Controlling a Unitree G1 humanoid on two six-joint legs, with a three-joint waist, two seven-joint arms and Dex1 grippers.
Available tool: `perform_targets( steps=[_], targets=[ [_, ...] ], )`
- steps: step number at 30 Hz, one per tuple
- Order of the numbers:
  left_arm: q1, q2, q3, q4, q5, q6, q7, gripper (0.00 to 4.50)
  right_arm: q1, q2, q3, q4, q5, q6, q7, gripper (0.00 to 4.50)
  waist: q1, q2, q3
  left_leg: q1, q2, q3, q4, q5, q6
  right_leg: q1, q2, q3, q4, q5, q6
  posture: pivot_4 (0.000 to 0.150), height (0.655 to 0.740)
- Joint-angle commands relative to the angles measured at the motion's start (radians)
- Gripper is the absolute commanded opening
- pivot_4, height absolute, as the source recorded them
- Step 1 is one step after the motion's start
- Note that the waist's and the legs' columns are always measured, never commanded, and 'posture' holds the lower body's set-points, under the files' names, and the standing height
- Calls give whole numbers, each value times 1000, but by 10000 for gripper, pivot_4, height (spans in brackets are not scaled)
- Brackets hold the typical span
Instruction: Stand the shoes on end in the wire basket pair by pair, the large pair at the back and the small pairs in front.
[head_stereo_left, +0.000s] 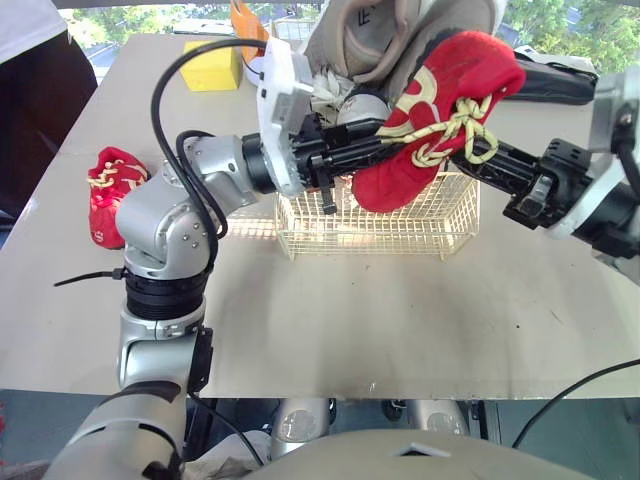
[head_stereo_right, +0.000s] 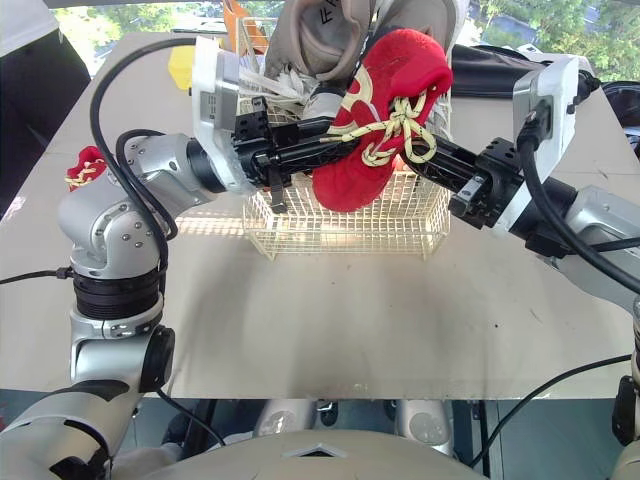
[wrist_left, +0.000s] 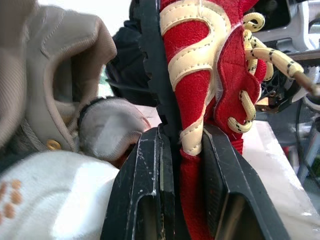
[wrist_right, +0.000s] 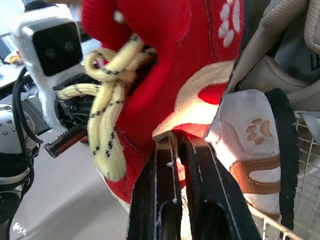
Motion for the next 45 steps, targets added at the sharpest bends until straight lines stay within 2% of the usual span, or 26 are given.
perform_targets(
  steps=[1,3,4,6,15,24,28,29,30,31,34,35,36,38,41,45],
  targets=[
    [19,33,66,-16,-73,46,9,21599,15,-22,-74,-35,-22,-48,74,0,-1,0,0,0,0,0,0,0,0,0,0,0,0,0,0,1500,7400],
    [42,54,94,-33,-115,85,27,31258,29,-26,-87,-33,-19,-57,103,0,-1,0,0,1,0,1,0,0,0,0,0,0,0,0,0,1500,7400],
    [55,64,108,-46,-141,101,30,38052,36,-27,-91,-30,-20,-60,116,0,-1,0,0,1,0,1,0,0,0,0,0,0,0,0,0,1500,7400],
    [74,82,135,-65,-192,134,41,44469,46,-28,-100,-26,-21,-67,137,0,-1,0,0,1,0,0,0,0,0,0,0,1,0,0,0,1500,7400],
    [141,112,102,-110,-158,106,75,44469,53,-24,-75,-8,-35,-68,177,0,1,0,0,1,0,1,0,0,0,0,0,1,0,0,0,1500,7400],
    [175,122,-25,-118,-45,43,39,44469,105,-30,-50,-34,-29,-50,175,0,2,0,0,1,0,1,0,0,0,0,0,1,0,0,0,1500,7400],
    [178,136,-6,-111,-84,51,-9,45000,202,-82,-117,-68,5,-24,274,12167,4,0,0,1,0,0,0,0,0,0,0,1,0,0,0,1500,7400],
    [180,157,8,-109,-105,58,-48,39693,240,-104,-138,-80,1,-11,303,17466,3,-1,0,0,0,0,0,0,0,0,-1,1,0,0,0,1500,7400],
    [184,181,20,-109,-123,61,-88,37212,275,-125,-157,-90,-3,0,331,21856,2,0,0,0,0,0,0,0,0,0,0,1,0,0,0,1500,7400],
    [190,219,25,-113,-141,76,-137,32340,314,-147,-182,-102,-13,12,365,27186,1,-1,0,0,0,0,0,0,0,0,0,1,0,0,0,1500,7400],
    [192,307,0,-116,-145,96,-233,31709,412,-184,-252,-117,-28,31,434,41408,0,0,0,1,1,0,-1,0,0,0,0,1,0,0,0,1500,7400],
    [185,324,-20,-126,-140,100,-253,31709,448,-194,-282,-127,-55,36,462,41408,0,0,0,1,1,0,-1,0,0,0,0,1,0,0,0,1500,7400],
    [181,334,-41,-139,-131,97,-266,38406,482,-200,-310,-138,-80,39,487,42047,1,0,-1,1,1,0,-1,0,0,0,0,1,-1,0,0,1500,7400],
    [175,322,-99,-171,-38,28,-238,44710,555,-211,-379,-159,-110,54,536,42047,8,0,-1,1,0,0,-1,0,0,0,0,1,-1,-1,0,1500,7400],
    [156,322,-170,-194,37,-18,-257,44710,665,-228,-435,-216,-290,38,632,42047,17,-1,-1,1,-1,0,0,0,1,1,0,1,-2,0,0,1500,7400],
    [127,308,-209,-178,53,-33,-297,44710,748,-254,-367,-233,-565,-21,668,42047,21,-1,-1,1,0,0,0,0,0,0,0,2,-2,-1,0,1500,7400]
  ],
)
